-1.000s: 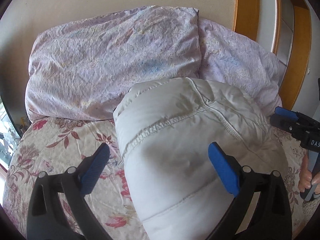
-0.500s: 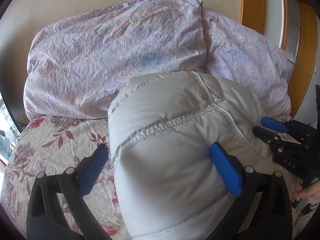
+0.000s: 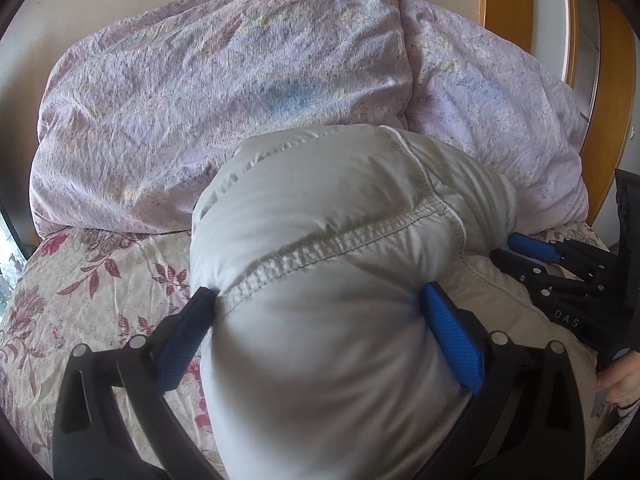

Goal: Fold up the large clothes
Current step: 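Lower the jacket bundle onto the bed in front of the pillows with both grippers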

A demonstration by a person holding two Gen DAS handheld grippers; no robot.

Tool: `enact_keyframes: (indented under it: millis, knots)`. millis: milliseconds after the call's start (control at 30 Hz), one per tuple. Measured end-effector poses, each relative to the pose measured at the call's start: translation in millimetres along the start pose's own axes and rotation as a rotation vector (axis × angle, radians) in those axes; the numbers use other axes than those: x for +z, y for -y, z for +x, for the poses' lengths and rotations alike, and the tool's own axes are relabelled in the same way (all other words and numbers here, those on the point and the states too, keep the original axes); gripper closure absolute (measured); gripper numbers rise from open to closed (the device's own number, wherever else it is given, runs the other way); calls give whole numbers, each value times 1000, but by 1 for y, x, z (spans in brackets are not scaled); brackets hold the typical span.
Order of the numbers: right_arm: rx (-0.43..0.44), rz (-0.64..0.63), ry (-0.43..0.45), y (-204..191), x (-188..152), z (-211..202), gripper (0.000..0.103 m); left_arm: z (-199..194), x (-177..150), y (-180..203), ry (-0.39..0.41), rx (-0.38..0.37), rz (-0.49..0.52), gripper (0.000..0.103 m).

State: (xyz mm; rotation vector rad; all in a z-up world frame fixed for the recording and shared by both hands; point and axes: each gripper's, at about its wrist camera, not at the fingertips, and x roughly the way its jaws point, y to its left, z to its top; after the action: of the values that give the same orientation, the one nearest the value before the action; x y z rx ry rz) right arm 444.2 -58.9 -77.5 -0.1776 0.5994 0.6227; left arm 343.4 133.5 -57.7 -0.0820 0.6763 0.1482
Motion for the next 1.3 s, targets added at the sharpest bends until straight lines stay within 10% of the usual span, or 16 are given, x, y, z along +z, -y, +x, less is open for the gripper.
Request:
enact_keyframes:
  millis: [800,1300]
  knots:
    - [-17,107,-23,8,55,3,58,-2,41,4,41,198,63,2]
    - [-21,113,-13,11,31,30,57,28,25,0,29,139,13,2]
